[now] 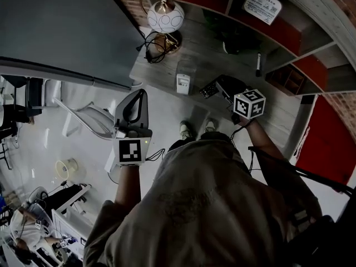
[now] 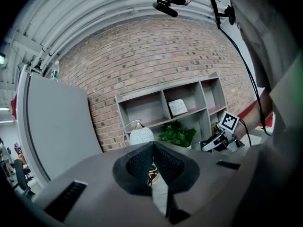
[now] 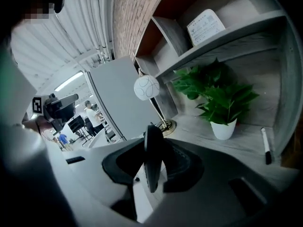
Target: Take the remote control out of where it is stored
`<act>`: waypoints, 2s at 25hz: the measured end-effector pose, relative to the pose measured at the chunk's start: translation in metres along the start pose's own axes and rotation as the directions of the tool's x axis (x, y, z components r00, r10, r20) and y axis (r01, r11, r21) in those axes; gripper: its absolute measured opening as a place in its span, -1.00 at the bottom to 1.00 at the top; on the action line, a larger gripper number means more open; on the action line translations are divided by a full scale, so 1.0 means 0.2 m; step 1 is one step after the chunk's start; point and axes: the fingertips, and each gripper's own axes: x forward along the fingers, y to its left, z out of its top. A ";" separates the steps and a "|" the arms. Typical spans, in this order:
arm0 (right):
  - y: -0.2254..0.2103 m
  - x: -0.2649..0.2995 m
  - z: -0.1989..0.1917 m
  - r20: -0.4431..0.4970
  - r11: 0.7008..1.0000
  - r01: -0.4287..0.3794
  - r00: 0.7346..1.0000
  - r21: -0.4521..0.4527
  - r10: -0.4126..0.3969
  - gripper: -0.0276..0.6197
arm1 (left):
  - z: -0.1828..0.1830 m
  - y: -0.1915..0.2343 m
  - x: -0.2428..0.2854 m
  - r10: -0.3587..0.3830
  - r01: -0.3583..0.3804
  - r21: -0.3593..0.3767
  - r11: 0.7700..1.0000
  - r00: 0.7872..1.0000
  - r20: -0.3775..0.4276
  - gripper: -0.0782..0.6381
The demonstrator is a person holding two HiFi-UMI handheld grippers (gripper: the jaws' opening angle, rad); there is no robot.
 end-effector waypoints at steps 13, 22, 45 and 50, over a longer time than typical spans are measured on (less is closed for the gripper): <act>-0.26 0.12 -0.20 0.059 0.992 0.123 0.991 -0.037 -0.121 -0.56 | -0.07 0.02 0.00 0.016 -0.016 -0.011 1.000 0.999 -0.033 -0.75; -0.42 0.12 -0.24 0.054 0.970 0.228 0.973 -0.078 -0.225 -0.44 | -0.08 0.02 0.03 0.015 -0.016 -0.015 1.000 0.999 -0.049 -0.75; -0.78 0.15 -0.61 -0.095 0.937 0.342 0.933 -0.065 -0.347 -0.19 | -0.19 -0.08 0.12 0.010 -0.014 -0.035 0.999 0.993 -0.116 -0.75; -0.76 0.15 -0.63 -0.131 0.942 0.323 0.934 -0.094 -0.333 -0.19 | -0.21 -0.09 0.10 0.007 -0.009 -0.017 1.000 0.991 -0.136 -0.75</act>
